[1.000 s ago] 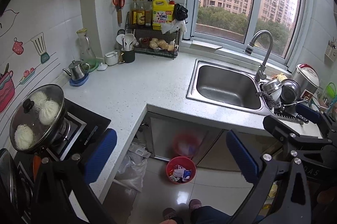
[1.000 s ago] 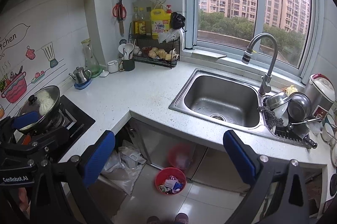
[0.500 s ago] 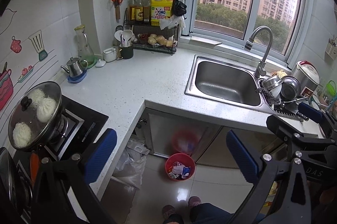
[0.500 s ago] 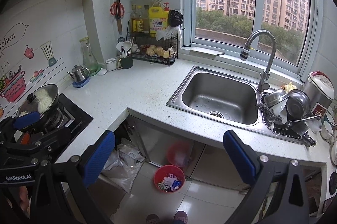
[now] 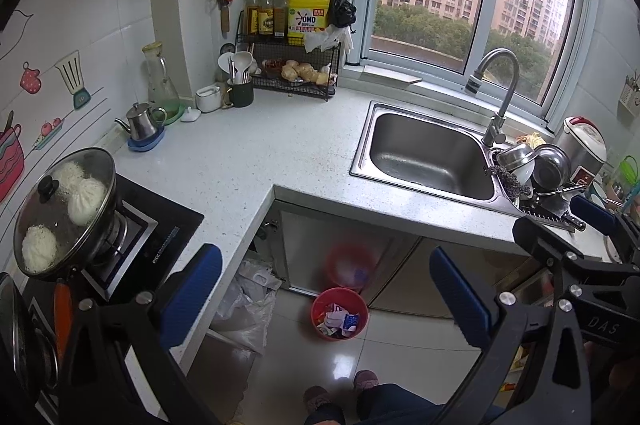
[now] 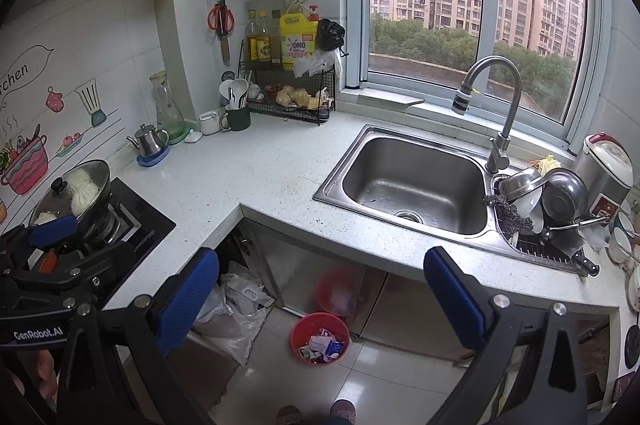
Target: Collect trash
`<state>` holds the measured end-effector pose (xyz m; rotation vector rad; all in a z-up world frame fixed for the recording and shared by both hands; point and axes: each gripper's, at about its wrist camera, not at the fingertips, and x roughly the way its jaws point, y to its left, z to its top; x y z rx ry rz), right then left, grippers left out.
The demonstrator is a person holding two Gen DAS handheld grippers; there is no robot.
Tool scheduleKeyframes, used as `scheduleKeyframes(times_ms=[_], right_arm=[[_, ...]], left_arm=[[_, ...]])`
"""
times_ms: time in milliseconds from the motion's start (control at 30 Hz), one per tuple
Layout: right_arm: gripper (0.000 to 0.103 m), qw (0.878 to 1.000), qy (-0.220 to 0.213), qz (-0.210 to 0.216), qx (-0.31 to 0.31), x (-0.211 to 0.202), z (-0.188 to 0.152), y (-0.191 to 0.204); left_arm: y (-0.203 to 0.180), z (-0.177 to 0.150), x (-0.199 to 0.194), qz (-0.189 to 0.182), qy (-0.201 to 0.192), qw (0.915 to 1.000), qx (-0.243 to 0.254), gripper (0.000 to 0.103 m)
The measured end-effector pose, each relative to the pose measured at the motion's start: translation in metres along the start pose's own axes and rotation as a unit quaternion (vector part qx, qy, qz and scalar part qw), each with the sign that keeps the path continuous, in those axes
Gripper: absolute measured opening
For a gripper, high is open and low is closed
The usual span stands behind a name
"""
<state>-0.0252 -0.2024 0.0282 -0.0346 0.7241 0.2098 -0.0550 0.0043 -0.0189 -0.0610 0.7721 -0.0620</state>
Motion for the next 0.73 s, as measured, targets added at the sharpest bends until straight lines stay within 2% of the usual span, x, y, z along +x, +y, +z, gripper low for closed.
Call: scheduleKeyframes(times_ms=[733], right_arm=[[0.102,1.000,0.008,-0.004,-0.002,0.0000,-0.0029,0.0024]], left_arm=[[-0.0006,-0.0050,0.0010,-0.003,0.006,1.0000,0.006,0.103]])
